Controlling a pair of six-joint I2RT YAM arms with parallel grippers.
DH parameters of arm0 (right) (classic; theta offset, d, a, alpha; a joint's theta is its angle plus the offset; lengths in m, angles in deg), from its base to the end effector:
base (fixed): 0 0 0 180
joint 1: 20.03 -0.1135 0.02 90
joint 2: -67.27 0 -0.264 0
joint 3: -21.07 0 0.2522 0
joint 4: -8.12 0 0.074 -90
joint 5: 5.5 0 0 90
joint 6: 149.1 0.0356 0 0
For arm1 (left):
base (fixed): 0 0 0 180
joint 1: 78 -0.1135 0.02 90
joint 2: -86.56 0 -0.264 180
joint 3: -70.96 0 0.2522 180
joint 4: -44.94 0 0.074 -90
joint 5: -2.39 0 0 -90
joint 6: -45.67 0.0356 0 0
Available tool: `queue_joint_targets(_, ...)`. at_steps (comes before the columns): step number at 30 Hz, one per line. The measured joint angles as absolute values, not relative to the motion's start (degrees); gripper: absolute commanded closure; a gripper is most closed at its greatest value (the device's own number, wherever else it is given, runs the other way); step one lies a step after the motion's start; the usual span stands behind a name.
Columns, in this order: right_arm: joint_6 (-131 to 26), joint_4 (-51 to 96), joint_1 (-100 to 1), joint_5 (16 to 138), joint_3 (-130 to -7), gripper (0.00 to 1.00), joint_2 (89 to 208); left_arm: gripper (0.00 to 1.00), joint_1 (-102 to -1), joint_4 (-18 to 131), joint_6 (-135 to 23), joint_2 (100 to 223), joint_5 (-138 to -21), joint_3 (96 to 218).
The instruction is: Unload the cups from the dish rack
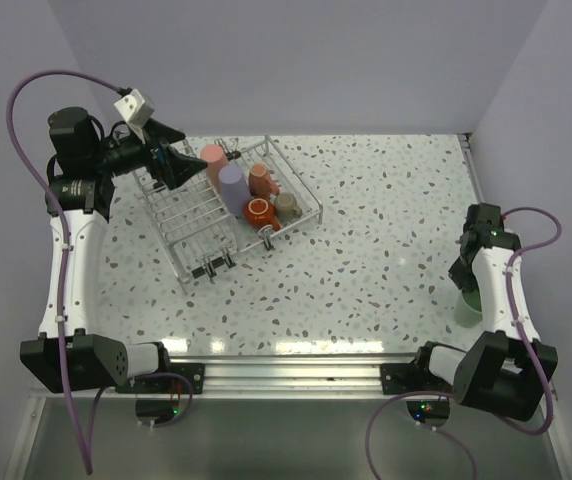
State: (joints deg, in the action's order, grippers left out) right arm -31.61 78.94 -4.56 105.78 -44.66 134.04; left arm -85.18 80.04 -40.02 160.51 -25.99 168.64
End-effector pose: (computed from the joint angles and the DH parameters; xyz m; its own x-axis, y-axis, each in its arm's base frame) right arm 0.1907 -0.0662 0.2497 -0.6475 0.6255 -0.4354 0.7398 0.6529 -0.1622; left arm 0.2688 0.0023 0.4508 -0.1352 0.0190 -0.9906 0.8088 0.5796 -0.0993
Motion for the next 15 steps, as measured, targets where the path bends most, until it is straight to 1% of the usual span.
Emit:
queue_joint_targets(1, -31.64, 78.54, -4.52, 106.07, -44.66, 1.0, 134.08, 0.0, -85.18, 80.24, -39.93, 160.49, -26.14, 168.64)
queue_joint_targets(3, -31.64, 77.82, -4.35, 106.13, -44.66, 0.8, 134.3, 0.0, -85.14, 80.57, -39.6, 160.47, -26.36, 168.64)
queue_joint_targets(4, -31.53, 77.58, -4.28, 106.13, -44.66, 0.72, 134.39, 0.0, -85.09, 80.68, -39.49, 160.47, -26.4, 168.64)
queue_joint_targets(5, -31.46, 77.47, -4.26, 106.11, -44.66, 0.67, 134.41, 0.0, -85.09, 80.7, -39.23, 160.47, -26.44, 168.64)
queue_joint_targets(6, -31.48, 77.43, -4.24, 106.11, -44.66, 0.6, 134.43, 0.0, -85.09, 80.7, -39.14, 160.47, -26.53, 168.64)
queue_joint_targets(9, -31.59, 77.52, -4.21, 106.13, -44.94, 0.48, 134.36, 0.0, -85.09, 80.74, -39.03, 160.45, -26.6, 168.64)
queue_joint_targets(11, -31.68, 77.91, -4.21, 106.13, -45.67, 0.43, 134.21, 0.0, -85.09, 80.85, -38.86, 160.38, -26.64, 168.64)
queue_joint_targets(12, -31.68, 78.17, -4.21, 106.13, -46.34, 0.36, 133.99, 0.0, -85.09, 80.87, -38.73, 160.32, -26.71, 168.64)
queue_joint_targets(14, -31.66, 78.7, -4.21, 106.09, -48.42, 0.28, 133.18, 0.0, -85.09, 80.92, -38.7, 160.16, -26.79, 168.64)
queue_joint_targets(15, -31.77, 79.02, -4.21, 106.07, -49.84, 0.19, 132.73, 0.0, -85.09, 80.92, -38.73, 160.05, -26.79, 168.64)
